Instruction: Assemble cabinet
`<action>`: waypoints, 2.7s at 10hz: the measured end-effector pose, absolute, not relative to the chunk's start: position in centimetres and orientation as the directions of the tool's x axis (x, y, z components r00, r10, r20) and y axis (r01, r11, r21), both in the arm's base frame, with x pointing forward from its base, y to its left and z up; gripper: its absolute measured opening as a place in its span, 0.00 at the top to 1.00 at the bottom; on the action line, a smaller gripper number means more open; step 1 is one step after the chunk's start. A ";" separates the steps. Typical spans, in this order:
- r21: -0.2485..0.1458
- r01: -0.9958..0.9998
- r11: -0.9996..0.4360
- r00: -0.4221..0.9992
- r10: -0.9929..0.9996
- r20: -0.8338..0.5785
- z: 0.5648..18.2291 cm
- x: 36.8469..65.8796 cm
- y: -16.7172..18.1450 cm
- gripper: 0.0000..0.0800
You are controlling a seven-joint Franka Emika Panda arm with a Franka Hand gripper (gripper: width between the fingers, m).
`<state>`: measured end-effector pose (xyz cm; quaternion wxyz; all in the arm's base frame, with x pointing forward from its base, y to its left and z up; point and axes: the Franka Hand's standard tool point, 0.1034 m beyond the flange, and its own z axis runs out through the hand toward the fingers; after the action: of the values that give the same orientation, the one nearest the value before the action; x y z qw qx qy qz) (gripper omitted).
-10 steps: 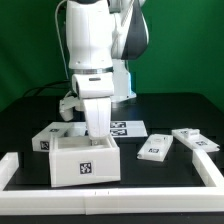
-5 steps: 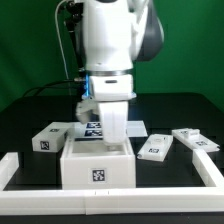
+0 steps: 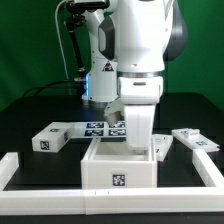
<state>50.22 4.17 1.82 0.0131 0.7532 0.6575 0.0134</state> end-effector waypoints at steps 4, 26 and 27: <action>0.042 0.996 -0.081 0.081 0.997 0.009 1.8 50.9 5.5 0.96; -0.005 0.998 -0.057 0.057 0.998 0.001 5.8 51.1 10.9 0.00; -0.001 0.998 -0.056 0.056 0.998 -0.002 6.9 49.9 11.5 0.00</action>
Offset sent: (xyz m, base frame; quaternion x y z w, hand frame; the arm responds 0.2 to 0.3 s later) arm 0.0147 0.0300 -0.0074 0.0100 0.0019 -0.0733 0.9973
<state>49.91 11.52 6.87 0.0002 0.7268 0.6869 -0.0010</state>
